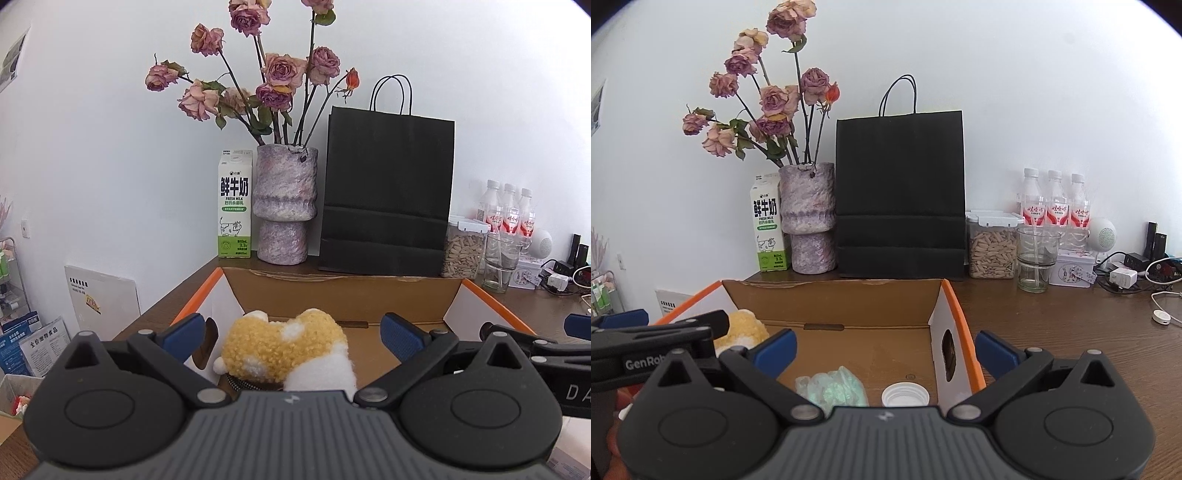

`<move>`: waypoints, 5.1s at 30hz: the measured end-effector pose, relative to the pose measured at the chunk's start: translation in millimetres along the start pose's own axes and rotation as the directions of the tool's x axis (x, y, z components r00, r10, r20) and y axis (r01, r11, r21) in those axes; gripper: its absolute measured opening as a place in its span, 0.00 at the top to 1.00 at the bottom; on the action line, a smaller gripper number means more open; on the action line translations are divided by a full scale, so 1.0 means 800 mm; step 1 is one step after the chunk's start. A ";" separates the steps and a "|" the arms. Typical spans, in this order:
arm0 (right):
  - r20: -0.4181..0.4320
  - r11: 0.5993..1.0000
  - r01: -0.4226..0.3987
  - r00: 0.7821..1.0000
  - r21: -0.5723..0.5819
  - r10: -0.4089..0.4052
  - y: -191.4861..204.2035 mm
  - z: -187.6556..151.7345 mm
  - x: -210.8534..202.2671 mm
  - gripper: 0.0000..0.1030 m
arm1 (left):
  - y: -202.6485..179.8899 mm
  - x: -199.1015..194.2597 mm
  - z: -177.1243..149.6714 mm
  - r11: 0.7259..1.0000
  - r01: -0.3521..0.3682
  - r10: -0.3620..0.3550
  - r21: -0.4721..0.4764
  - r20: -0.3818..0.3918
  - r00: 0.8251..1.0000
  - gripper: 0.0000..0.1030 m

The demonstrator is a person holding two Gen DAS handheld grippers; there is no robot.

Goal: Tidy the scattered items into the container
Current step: 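Release the plush toy into the box with the left tool while the right tool drops the cap, then grasp the black USB cable with the left tool while the right tool reaches the navy pouch, then close the right tool on the navy pouch, then carry the USB cable with the left tool while the right tool carries the pouch to the box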

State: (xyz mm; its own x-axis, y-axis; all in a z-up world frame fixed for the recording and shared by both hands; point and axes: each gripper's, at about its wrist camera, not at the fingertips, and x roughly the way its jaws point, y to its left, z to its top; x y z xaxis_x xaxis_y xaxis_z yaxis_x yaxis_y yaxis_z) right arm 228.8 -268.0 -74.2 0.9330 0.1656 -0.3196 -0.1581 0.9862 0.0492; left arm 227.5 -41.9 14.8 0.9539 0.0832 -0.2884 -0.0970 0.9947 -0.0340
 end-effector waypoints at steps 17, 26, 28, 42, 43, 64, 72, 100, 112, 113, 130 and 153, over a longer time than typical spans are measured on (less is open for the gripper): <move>0.089 1.000 -0.003 0.996 -0.013 0.004 -0.009 0.001 -0.049 0.00 | 0.011 -0.045 -0.007 1.000 -0.001 0.003 -0.015 0.144 0.990 0.00; 0.087 0.999 -0.004 0.996 -0.033 0.007 -0.014 0.033 -0.083 0.00 | 0.027 -0.081 0.023 0.999 0.019 -0.016 -0.025 0.140 0.990 0.00; 0.096 0.999 -0.007 0.995 -0.040 0.010 -0.015 0.037 -0.094 0.00 | 0.030 -0.091 0.029 1.000 0.007 -0.005 -0.018 0.137 0.991 0.00; -0.064 0.999 -0.017 0.998 -0.035 0.015 -0.042 -0.025 -0.161 0.00 | 0.082 -0.127 -0.007 1.000 0.015 -0.016 -0.015 -0.087 0.996 0.00; -0.077 1.000 -0.021 0.997 -0.023 0.019 -0.044 -0.032 -0.164 0.00 | 0.084 -0.128 -0.012 1.000 0.015 -0.016 -0.008 -0.105 0.994 0.00; -0.204 0.997 -0.082 0.976 -0.010 0.078 -0.038 -0.104 -0.220 0.00 | 0.012 -0.153 -0.089 0.986 0.154 -0.112 0.061 -0.444 0.889 0.00; -0.211 0.996 -0.089 0.974 -0.001 0.087 -0.044 -0.108 -0.221 0.00 | -0.002 -0.139 -0.102 0.985 0.158 -0.108 0.063 -0.485 0.868 0.04; -0.348 0.950 -0.289 0.908 -0.116 0.234 0.039 -0.115 -0.201 0.19 | 0.067 -0.158 -0.100 0.992 0.122 -0.097 0.031 -0.426 0.899 0.63; -0.384 0.949 -0.279 0.900 -0.144 0.206 0.060 -0.109 -0.164 0.20 | 0.107 -0.159 -0.100 0.997 0.073 -0.071 -0.009 -0.409 0.910 0.63; -0.385 0.949 -0.277 0.900 -0.148 0.203 0.062 -0.108 -0.160 0.19 | 0.109 -0.159 -0.100 0.997 0.070 -0.068 -0.011 -0.408 0.910 0.63; -0.406 0.943 -0.271 0.897 -0.193 0.174 0.085 -0.104 -0.111 0.33 | 0.113 -0.155 -0.101 0.997 0.072 -0.068 -0.005 -0.394 0.917 0.63; -0.281 0.950 -0.279 0.931 -0.138 0.232 0.072 -0.070 -0.146 0.41 | 0.107 -0.165 -0.082 0.995 0.098 -0.092 0.002 -0.337 0.937 0.82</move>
State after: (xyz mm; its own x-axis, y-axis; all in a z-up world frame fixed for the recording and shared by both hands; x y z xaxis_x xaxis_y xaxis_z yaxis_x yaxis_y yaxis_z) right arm 92.8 -230.9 -87.6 0.7410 0.3818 -0.5525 -0.4550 0.8905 0.0051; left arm 74.8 28.4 -13.1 0.8067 -0.0335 -0.5900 -0.0029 0.9982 -0.0606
